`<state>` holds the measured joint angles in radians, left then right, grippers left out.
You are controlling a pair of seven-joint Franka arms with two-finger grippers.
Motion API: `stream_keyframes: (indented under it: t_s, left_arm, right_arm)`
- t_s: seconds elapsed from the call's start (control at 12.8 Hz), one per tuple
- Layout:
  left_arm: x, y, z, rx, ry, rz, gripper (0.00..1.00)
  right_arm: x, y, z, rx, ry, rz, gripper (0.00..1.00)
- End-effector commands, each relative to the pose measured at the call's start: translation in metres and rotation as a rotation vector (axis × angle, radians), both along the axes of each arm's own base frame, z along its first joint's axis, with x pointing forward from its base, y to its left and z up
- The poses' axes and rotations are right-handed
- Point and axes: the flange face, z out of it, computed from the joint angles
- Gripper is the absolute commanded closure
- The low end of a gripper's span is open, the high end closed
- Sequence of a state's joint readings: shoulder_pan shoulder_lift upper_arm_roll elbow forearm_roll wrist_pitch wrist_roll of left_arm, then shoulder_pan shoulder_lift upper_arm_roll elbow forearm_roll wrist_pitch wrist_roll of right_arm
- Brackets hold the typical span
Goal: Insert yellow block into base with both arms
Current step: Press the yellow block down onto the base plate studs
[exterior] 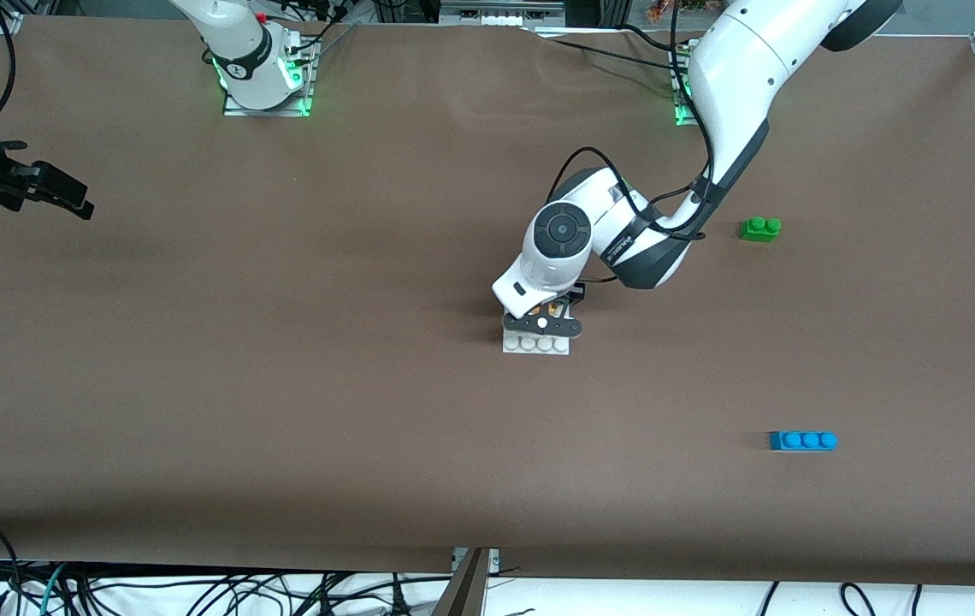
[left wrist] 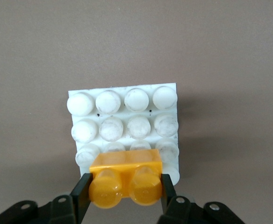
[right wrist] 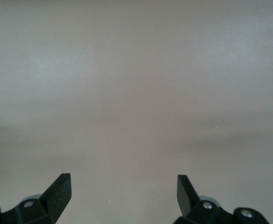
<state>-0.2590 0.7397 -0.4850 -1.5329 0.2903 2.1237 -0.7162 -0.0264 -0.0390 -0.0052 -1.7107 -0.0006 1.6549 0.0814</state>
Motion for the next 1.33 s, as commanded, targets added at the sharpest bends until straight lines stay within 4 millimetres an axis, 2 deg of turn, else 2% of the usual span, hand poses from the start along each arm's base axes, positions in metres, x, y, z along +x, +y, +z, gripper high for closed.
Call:
stream_keyframes:
  t_s: [0.0,0.16,0.94,1.25]
  left_arm:
    - [0.005,-0.005,-0.006,0.023,-0.041,-0.007,0.62]
    - [-0.001,-0.014,-0.015,0.015,-0.040,-0.009,0.62]
    - [-0.004,-0.008,-0.025,0.059,-0.047,-0.030,0.62]
    - [-0.005,-0.010,-0.029,0.056,-0.045,-0.030,0.57]
  right_arm:
    - [-0.003,-0.001,0.003,0.001,0.002,0.010,0.00]
    - [-0.003,-0.001,0.003,0.001,0.002,0.010,0.00]
    - [-0.003,-0.001,0.003,0.001,0.002,0.010,0.00]
    - [-0.003,-0.001,0.002,0.001,0.003,0.010,0.00]
